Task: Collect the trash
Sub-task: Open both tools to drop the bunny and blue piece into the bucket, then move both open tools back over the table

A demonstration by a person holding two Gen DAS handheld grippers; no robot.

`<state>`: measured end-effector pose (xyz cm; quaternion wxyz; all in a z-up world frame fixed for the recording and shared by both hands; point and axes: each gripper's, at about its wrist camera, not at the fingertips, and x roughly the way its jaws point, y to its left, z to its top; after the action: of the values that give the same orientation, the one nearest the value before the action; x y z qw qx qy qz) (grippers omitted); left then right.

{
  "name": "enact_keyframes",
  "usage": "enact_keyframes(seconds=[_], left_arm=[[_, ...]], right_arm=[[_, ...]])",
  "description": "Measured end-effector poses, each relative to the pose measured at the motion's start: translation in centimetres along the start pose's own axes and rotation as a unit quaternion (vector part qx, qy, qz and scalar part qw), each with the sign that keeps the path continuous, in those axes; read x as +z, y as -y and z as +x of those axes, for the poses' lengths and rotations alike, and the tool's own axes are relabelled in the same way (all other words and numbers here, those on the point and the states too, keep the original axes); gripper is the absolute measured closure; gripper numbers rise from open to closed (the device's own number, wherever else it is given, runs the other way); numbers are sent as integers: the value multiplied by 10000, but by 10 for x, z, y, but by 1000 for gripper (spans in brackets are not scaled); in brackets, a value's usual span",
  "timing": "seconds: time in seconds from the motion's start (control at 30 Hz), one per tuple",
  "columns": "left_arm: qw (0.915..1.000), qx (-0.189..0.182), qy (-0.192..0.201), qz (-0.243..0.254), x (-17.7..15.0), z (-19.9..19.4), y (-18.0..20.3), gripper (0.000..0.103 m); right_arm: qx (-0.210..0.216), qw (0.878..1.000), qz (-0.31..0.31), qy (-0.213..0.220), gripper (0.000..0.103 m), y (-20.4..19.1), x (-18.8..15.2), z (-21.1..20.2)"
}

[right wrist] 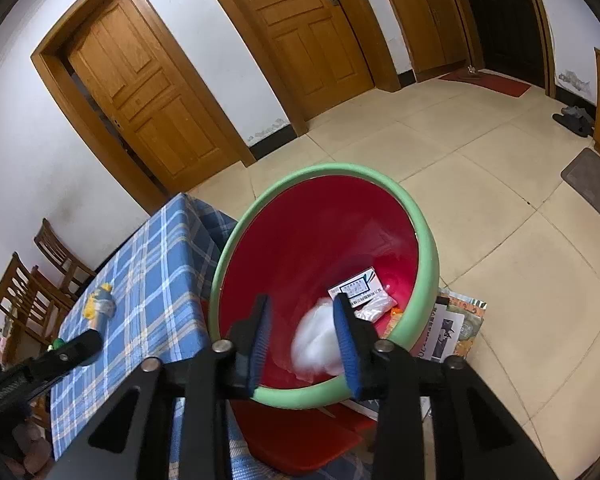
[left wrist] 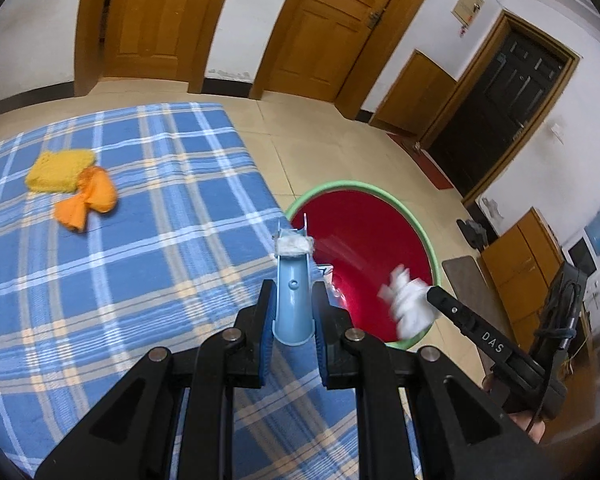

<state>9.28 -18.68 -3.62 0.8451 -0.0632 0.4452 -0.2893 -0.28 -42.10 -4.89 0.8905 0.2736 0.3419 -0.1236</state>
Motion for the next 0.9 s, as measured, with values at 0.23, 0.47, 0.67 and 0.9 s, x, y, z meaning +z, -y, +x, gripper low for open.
enact_keyframes(seconds=[0.23, 0.47, 0.67, 0.9], left_arm=[[9994, -86, -179, 291, -2, 19, 22, 86], [9974, -168, -359, 604, -6, 41, 45, 86], [9948, -186, -474, 880, -8, 60, 63, 86], [9923, -161, -622, 1058, -10, 72, 78, 82]], right_arm=[[8, 9998, 157, 99, 67, 12, 3, -10], [45, 9994, 261, 238, 65, 19, 5, -22], [34, 9988, 392, 283, 65, 28, 6, -24], [12, 9984, 486, 288, 64, 38, 6, -25]])
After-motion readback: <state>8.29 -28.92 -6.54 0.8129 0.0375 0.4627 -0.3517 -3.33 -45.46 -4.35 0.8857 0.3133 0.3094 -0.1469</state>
